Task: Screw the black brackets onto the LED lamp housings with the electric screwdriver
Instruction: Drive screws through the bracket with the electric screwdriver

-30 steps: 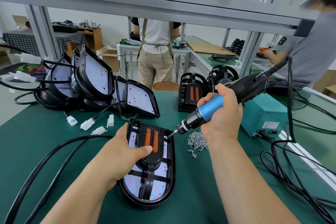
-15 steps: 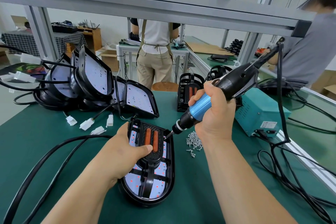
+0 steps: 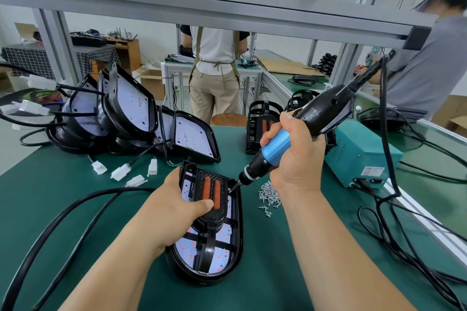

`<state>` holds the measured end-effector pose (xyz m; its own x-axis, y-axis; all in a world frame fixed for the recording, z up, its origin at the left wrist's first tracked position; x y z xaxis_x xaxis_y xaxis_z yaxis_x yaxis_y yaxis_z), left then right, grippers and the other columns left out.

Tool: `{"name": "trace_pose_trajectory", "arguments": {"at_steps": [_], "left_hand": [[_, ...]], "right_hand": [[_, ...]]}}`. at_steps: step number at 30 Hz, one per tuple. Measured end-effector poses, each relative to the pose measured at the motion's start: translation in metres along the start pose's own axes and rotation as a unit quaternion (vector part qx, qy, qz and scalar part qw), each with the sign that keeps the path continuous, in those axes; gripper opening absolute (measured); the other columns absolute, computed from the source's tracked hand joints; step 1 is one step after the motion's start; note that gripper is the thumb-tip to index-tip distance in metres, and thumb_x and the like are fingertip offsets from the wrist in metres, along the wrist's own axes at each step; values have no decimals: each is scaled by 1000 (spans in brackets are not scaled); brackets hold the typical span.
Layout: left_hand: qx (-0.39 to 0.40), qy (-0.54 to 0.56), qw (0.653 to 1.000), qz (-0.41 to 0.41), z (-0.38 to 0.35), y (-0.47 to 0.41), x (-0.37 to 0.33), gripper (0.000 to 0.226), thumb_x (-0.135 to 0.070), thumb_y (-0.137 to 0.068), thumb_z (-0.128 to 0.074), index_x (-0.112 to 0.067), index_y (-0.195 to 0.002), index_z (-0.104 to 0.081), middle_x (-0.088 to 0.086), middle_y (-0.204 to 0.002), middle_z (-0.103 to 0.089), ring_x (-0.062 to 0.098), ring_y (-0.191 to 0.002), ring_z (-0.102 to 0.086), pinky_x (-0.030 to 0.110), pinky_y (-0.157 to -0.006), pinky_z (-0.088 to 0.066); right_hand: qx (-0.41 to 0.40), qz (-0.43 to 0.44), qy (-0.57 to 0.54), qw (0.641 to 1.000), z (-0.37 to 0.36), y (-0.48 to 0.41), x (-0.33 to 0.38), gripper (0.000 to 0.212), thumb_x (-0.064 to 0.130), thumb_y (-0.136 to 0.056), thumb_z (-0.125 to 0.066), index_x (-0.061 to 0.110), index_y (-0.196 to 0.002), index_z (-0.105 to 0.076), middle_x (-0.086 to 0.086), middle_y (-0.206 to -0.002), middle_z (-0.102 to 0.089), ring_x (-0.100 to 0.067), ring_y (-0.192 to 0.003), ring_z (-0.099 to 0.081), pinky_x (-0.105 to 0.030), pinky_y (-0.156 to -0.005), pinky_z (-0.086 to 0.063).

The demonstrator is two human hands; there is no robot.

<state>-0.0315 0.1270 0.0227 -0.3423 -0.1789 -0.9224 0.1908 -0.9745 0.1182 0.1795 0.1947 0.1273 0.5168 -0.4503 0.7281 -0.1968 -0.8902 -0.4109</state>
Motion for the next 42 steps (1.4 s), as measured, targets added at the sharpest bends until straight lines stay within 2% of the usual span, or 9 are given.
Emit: {"name": "trace_pose_trajectory", "arguments": {"at_steps": [21, 23, 25, 28, 33, 35, 38, 40, 42], "left_hand": [[5, -2, 1000, 3, -1, -2, 2, 41, -15, -84, -76, -33, -116, -57, -9, -99, -76, 16, -98, -70, 44, -100, -49], [7, 4, 1000, 3, -1, -2, 3, 40, -14, -84, -76, -33, -115, -58, -8, -98, -76, 16, -98, -71, 44, -100, -49], [8, 16, 1000, 0, -1, -3, 5, 38, -13, -85, -75, -32, -113, -60, -8, -98, -77, 16, -97, -71, 45, -100, -50], [-15, 44, 999, 5, 4, -5, 8, 37, -15, -85, -76, -30, -114, -61, -5, -101, -76, 21, -99, -71, 48, -99, -50], [-21, 72, 997, 29, 4, -11, 13, 38, -18, -85, -77, -28, -118, -60, -1, -106, -75, 24, -101, -70, 49, -98, -52], [-19, 73, 997, 35, 3, -11, 13, 34, -29, -86, -75, -29, -117, -61, -3, -107, -74, 22, -103, -69, 47, -100, -50], [-59, 22, 998, 27, 13, -5, 5, 32, -52, -86, -67, -34, -112, -62, -8, -112, -71, 17, -107, -63, 33, -89, -48], [-106, -80, 991, 21, 24, 2, -2, 58, -61, -87, -59, -28, -134, -52, -1, -131, -62, 24, -121, -56, 35, -92, -43], [-179, -216, 960, -17, 36, 13, -20, 76, -61, -87, -56, -21, -149, -38, 10, -138, -54, 34, -128, -47, 43, -99, -39]], "right_hand": [[-21, -15, -26, 999, 14, -3, -7, 24, 19, -75, -65, 28, -53, -63, -3, -52, -50, -22, -48, -49, -28, -54, -45], [-49, -29, -43, 997, 22, -3, -8, 19, 18, -75, -66, 27, -58, -64, -3, -52, -50, -20, -46, -49, -28, -53, -45], [-104, -44, -69, 991, 38, -2, -10, 7, 15, -76, -67, 18, -77, -60, -2, -52, -50, -18, -45, -50, -27, -51, -46], [-204, -60, -118, 970, 77, -1, -8, 26, 11, -80, -68, 10, -99, -50, 0, -58, -50, -15, -49, -50, -27, -51, -48], [-302, -138, -135, 934, 137, 17, -14, 20, 23, -85, -67, 14, -82, -49, 1, -59, -48, -16, -44, -49, -22, -54, -49], [-315, -173, -152, 921, 155, 29, -23, 22, 25, -85, -66, 15, -78, -48, 2, -53, -49, -16, -40, -50, -20, -52, -49], [-316, -244, -147, 905, 169, 39, -36, 25, 25, -82, -69, 15, -78, -46, 1, -56, -48, -16, -42, -50, -23, -52, -47], [-303, -289, -122, 900, 170, 40, -44, 26, 24, -80, -71, 15, -79, -47, -1, -58, -49, -16, -42, -50, -25, -51, -47], [-297, -320, -108, 893, 171, 41, -51, 27, 22, -78, -73, 14, -78, -47, -1, -58, -49, -16, -40, -50, -24, -48, -49]]}}
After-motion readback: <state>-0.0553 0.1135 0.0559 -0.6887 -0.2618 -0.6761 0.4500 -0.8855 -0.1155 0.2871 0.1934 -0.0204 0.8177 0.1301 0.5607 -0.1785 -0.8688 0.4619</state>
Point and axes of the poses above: each hand's wrist, its own y-axis away from the middle knuckle, its own z-axis out of the back of the hand, x = y × z, the point moved 10 cm from there along -y, towards the middle knuckle
